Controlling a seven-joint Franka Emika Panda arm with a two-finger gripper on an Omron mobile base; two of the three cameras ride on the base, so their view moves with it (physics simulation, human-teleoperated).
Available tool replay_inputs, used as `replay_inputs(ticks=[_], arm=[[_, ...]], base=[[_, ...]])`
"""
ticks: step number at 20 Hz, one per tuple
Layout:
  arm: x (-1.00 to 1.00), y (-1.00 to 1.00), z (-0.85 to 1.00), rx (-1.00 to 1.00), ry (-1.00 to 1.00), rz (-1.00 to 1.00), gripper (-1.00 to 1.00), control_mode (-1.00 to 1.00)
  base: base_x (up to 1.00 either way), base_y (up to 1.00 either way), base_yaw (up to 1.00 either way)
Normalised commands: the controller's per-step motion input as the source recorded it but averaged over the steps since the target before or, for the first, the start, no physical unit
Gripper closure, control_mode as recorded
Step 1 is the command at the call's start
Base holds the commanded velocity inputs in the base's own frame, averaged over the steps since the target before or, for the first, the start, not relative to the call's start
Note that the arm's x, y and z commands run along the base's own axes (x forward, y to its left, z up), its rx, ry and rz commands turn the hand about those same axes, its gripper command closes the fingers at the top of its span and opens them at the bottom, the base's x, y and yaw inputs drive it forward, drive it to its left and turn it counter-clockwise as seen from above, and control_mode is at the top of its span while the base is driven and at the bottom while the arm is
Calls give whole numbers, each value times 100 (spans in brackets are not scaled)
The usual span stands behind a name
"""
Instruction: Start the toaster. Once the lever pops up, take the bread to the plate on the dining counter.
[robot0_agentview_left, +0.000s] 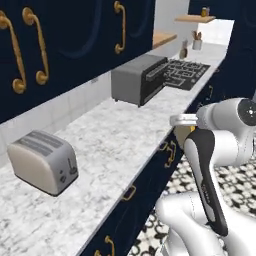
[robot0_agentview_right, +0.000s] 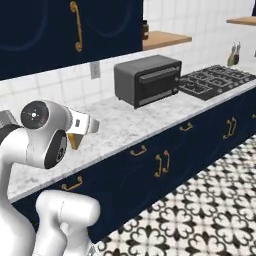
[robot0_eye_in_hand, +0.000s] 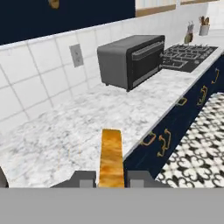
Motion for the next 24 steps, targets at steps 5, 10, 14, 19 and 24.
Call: replay_inputs(ticks=[5, 10, 14, 19, 24], arm=[[0, 0, 0, 0, 0, 0, 100, 100], [0, 0, 0, 0, 0, 0, 100, 100], [0, 0, 0, 0, 0, 0, 100, 100], [0, 0, 0, 0, 0, 0, 100, 100], [0, 0, 0, 0, 0, 0, 100, 100]], base=[[0, 19, -99], [0, 19, -99], [1, 27, -92], [4, 26, -89], [47, 35, -78]])
